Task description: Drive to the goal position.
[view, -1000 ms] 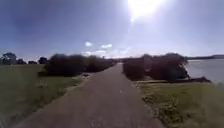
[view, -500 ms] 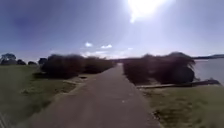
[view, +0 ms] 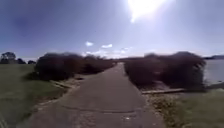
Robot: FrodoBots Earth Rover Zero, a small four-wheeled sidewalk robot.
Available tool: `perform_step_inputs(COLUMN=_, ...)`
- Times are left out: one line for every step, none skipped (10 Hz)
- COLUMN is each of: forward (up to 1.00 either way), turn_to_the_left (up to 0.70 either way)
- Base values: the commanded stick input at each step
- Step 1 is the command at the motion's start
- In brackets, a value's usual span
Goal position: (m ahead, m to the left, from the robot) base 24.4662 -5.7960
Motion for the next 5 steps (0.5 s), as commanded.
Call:
perform_step_inputs(forward=0.85, turn_to_the_left=0.00)
perform_step_inputs(forward=0.85, turn_to_the_left=0.00)
perform_step_inputs(forward=0.85, turn_to_the_left=0.00)
perform_step_inputs(forward=0.85, turn_to_the_left=0.00)
perform_step_inputs(forward=0.85, turn_to_the_left=0.00)
